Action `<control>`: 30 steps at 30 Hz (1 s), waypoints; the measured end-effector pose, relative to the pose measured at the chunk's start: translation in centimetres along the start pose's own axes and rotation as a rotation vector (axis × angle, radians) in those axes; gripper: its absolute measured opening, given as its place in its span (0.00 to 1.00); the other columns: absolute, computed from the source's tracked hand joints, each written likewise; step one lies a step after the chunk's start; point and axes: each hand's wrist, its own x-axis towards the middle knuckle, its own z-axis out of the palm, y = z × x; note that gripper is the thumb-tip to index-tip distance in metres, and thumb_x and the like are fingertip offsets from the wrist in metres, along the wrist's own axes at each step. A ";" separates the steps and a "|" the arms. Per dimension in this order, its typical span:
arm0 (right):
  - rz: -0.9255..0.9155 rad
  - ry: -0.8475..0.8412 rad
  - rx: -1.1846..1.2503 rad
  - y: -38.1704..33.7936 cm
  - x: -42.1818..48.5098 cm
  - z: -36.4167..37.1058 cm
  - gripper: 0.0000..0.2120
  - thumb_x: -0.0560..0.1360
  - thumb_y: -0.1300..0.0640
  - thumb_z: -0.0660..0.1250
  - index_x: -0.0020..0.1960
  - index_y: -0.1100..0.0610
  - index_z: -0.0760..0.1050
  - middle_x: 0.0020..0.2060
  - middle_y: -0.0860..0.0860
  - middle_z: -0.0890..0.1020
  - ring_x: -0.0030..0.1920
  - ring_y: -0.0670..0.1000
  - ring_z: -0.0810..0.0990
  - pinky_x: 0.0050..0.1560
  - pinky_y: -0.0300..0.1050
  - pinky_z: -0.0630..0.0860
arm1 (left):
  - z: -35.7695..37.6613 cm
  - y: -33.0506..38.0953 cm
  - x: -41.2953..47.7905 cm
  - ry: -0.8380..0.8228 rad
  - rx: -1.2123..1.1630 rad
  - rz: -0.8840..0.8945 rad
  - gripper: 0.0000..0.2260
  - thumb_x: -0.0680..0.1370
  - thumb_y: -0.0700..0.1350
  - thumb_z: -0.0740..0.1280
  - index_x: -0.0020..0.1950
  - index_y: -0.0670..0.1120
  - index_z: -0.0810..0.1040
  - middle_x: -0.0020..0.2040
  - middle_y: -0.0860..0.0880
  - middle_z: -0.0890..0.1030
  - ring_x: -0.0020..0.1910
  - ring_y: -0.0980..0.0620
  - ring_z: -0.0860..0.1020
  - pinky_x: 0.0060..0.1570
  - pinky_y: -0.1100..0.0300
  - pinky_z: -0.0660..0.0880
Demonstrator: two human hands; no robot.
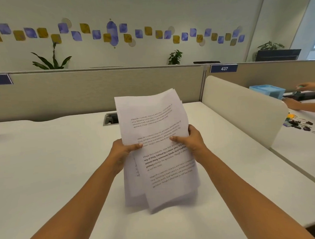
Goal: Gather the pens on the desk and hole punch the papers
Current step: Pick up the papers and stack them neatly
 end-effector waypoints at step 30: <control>-0.158 -0.207 0.255 -0.8 1.6 -1.1 0.13 0.65 0.64 0.74 0.47 0.54 0.81 0.44 0.50 0.86 0.44 0.52 0.84 0.42 0.44 0.80 | -1.5 1.8 0.0 -0.077 -0.029 0.336 0.09 0.67 0.42 0.71 0.47 0.49 0.83 0.46 0.50 0.85 0.42 0.48 0.84 0.38 0.56 0.80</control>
